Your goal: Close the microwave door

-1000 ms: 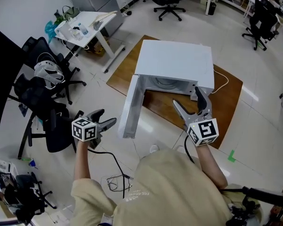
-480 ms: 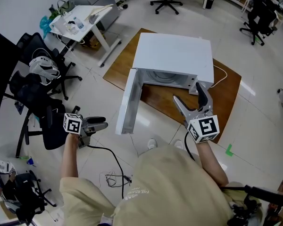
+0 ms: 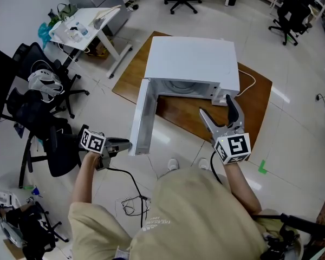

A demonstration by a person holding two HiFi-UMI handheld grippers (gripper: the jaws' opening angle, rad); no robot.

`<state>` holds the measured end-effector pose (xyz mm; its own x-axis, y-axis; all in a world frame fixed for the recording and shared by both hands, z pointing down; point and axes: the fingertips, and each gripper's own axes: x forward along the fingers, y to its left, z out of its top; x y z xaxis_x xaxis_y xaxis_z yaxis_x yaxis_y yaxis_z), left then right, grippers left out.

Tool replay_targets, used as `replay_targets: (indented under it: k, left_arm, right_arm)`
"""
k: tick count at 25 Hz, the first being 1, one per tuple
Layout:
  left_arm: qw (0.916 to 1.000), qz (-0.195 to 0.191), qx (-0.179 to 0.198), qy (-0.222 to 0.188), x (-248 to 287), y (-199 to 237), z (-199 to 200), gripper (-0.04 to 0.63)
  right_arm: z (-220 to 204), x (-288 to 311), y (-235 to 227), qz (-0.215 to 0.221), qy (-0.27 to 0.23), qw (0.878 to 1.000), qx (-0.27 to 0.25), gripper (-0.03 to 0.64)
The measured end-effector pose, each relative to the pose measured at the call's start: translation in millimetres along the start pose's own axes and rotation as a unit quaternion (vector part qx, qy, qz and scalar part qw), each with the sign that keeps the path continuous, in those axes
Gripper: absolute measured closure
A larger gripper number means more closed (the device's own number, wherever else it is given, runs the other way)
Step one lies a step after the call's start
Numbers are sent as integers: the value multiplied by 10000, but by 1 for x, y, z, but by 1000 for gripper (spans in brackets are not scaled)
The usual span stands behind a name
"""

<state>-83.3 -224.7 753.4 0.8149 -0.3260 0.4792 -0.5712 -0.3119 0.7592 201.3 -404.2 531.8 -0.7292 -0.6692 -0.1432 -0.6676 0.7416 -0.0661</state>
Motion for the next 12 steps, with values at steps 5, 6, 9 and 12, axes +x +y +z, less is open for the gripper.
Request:
replay_targets:
  k: [5,6,9,12]
  left_arm:
    - [9997,-111,63,200,12,-11,6,506]
    - [9995,-159,131,230,16,-16,8,508]
    - [9991,-307,118,264,28,-28,12,509]
    - [9983,-282,-475,180,31,-31,11,509]
  right_arm:
    - [-1,-5,-9,-111,0,9999,9,202]
    - [-2,-6,-10,-127,4,9999,19,202]
    - [-1,-4,-9,-148,21,9999,33,202]
    - [8,5,1,-158,50,9999,-6,202]
